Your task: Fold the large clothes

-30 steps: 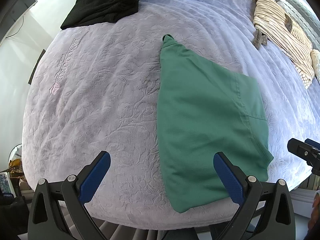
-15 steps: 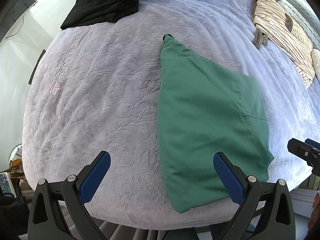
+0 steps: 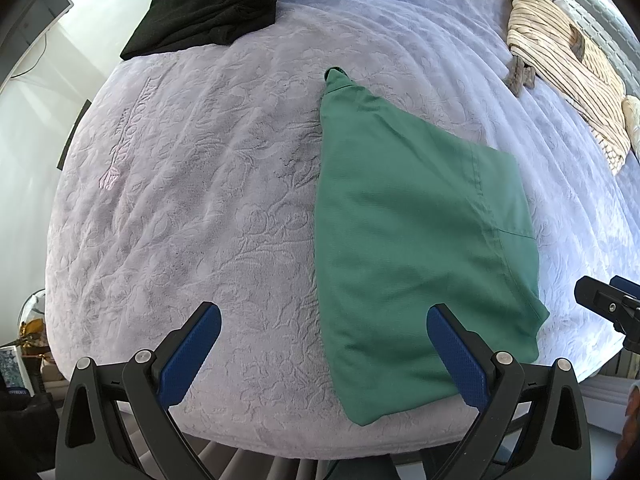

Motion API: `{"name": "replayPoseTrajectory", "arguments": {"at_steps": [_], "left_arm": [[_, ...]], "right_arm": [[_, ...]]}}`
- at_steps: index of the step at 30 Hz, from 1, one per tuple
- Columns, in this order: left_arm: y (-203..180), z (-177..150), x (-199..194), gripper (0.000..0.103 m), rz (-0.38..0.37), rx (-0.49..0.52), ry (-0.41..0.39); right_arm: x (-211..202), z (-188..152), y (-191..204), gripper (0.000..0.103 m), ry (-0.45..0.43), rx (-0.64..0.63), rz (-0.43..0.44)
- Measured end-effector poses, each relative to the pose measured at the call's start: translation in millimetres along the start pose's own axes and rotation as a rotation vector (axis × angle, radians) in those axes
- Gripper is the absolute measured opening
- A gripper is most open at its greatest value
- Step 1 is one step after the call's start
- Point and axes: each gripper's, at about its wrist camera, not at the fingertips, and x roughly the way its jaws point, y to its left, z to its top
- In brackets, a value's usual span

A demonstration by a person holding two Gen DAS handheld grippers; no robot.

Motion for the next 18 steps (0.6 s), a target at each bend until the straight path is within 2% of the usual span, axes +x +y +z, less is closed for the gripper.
{"name": "replayPoseTrajectory", "arguments": {"at_steps": [18], "left_arm": [[-0.2,-0.3,0.1,0.103,0.001,-0.001,0.001]], "right_arm": [[-0.9,1.9,1.8,0.103,-0.007,-0.017,-0.010]]}}
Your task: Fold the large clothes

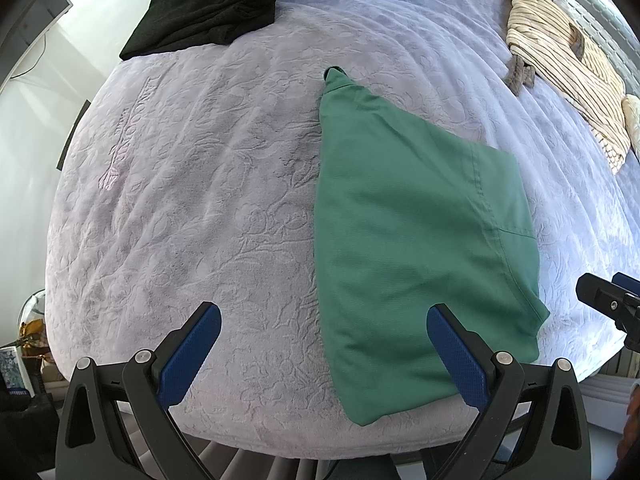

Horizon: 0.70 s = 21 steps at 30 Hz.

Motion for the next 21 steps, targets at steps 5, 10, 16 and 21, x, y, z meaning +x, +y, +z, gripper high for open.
{"name": "replayPoseTrajectory", "arguments": {"at_steps": [5,10,16,21], "left_arm": [[-0.4,0.3,-0.1,0.103,0.000,0.002,0.000],[-0.4,-0.7,-0.3,0.103,0.003,0.007,-0.002],[-0.1,1.1,-0.5,0.103,0.007,0.026,-0.006],[0.2,2.5,-1.1,0.103,0.011,0.033,-0.007]], "right_arm": [[-0.9,3.3,-2.7,0.103,-0.003,-0.012,-0.002],[-2.2,3.9,-1.1,0.103,-0.013,-0.026,-0.013],[-2.3,4.5,-0.7,0.103,-0.016,-0.030,-0.015],[-2.7,4.4,0.1,0.103,-0.022,-0.037,-0.022]]}}
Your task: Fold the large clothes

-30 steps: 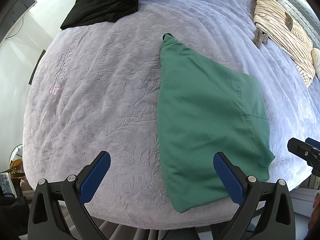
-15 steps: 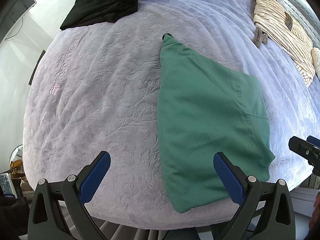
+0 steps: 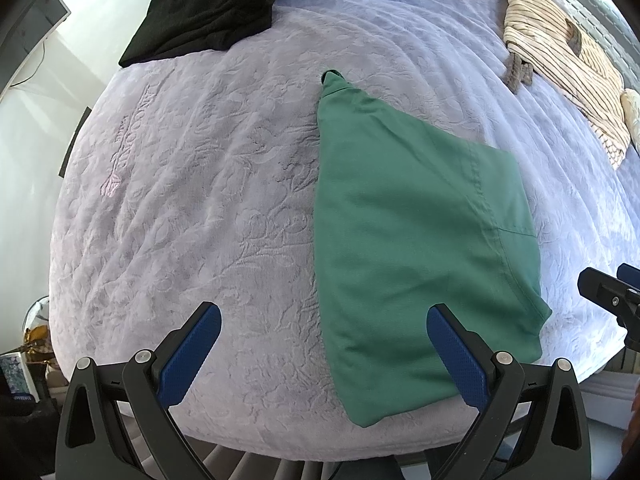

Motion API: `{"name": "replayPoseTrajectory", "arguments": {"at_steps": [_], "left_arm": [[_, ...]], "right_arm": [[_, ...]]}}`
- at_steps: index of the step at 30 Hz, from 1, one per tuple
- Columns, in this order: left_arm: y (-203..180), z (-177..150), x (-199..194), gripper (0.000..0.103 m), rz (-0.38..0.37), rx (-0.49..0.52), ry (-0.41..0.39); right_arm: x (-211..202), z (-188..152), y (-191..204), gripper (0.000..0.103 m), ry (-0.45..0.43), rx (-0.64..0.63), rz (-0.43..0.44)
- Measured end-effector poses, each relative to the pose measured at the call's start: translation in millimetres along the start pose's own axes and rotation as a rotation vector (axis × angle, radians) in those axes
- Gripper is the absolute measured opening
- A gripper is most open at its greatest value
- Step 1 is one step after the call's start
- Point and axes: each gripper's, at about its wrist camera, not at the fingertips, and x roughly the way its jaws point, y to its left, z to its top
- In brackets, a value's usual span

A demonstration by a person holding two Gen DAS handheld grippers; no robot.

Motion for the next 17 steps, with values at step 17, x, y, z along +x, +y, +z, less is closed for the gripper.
{"name": "replayPoseTrajectory", "arguments": {"at_steps": [17], "left_arm": [[3.7,0.9,-5.9,0.103,-0.013,-0.007,-0.035]], "right_arm": [[-0.6,-0.4,2.3,0.103,-0.007,-0.011,-0.006]]}}
